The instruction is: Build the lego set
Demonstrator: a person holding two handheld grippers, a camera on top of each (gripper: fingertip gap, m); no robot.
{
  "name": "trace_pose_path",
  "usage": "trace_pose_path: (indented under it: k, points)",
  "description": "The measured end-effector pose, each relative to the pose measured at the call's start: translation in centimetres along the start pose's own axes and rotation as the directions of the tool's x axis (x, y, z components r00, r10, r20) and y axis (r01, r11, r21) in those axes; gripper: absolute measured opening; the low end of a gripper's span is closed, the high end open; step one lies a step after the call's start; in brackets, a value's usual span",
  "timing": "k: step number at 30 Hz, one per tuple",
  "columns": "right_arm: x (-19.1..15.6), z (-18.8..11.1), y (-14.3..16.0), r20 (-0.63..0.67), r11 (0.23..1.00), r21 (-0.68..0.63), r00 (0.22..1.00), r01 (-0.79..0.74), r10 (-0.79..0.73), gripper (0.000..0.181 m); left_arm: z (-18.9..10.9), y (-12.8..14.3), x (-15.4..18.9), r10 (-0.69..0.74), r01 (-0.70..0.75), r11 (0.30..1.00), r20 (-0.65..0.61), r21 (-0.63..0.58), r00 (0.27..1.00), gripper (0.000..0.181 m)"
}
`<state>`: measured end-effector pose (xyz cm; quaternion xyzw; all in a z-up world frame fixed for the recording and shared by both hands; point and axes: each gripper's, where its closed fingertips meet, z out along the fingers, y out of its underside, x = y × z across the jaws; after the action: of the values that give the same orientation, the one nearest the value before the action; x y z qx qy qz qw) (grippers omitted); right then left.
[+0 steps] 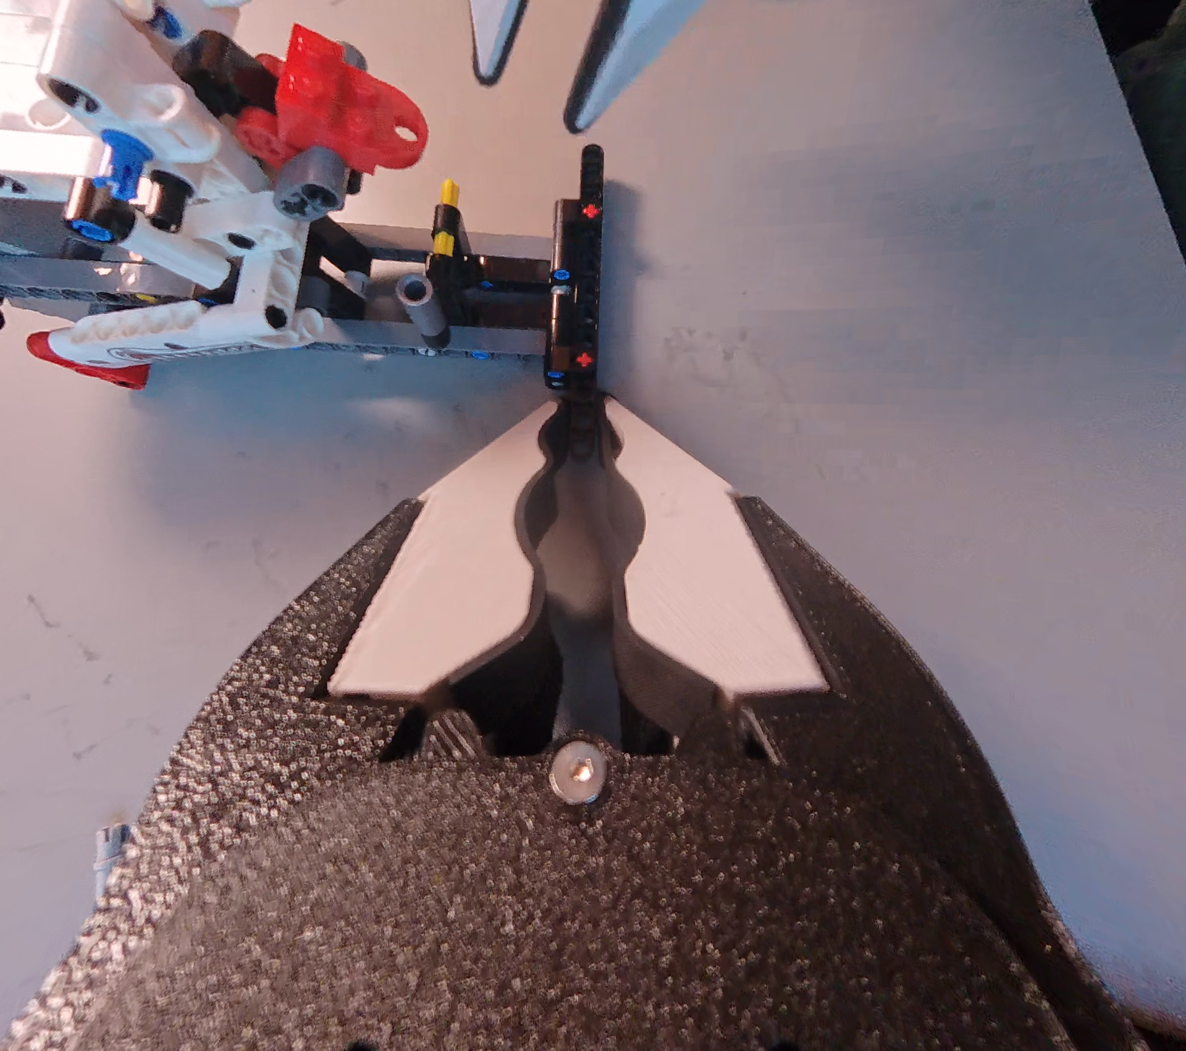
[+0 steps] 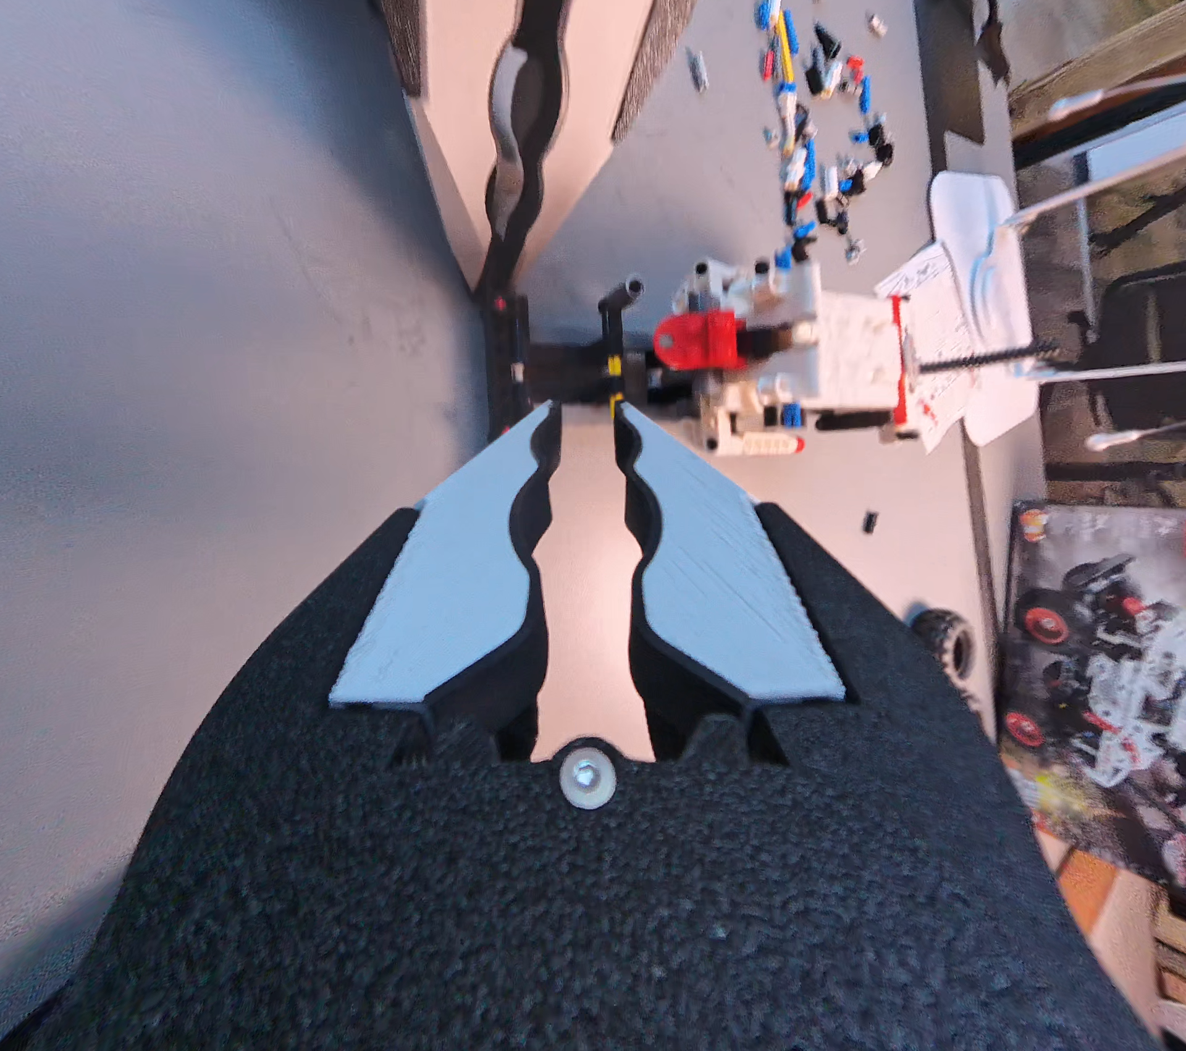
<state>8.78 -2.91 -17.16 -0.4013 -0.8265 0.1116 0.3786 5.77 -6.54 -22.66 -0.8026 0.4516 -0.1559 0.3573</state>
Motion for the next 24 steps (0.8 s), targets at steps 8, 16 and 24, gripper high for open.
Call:
trace_pose_path:
  k: [8,16,24]
  points:
    - [0.0,1.8,1.8,0.098,0.990,0.088,0.990,-0.107,0.098,0.017,-2.9,2.9,-1.5,0.018,-0.023,0.998,-0.085,-0.058,0.996,0.013]
    - [8.4,0.0,1.0,-0.026,0.963,0.243,0.992,-0.113,0.123,0.016,-8.0,7.1,-10.3,-0.161,0.201,0.978,0.414,-0.056,0.896,0.022]
    - [13.3,3.2,6.1,0.120,0.941,0.188,0.958,-0.281,0.262,0.063,-7.0,4.1,-7.8,-0.413,0.390,0.908,0.170,0.156,0.895,0.068]
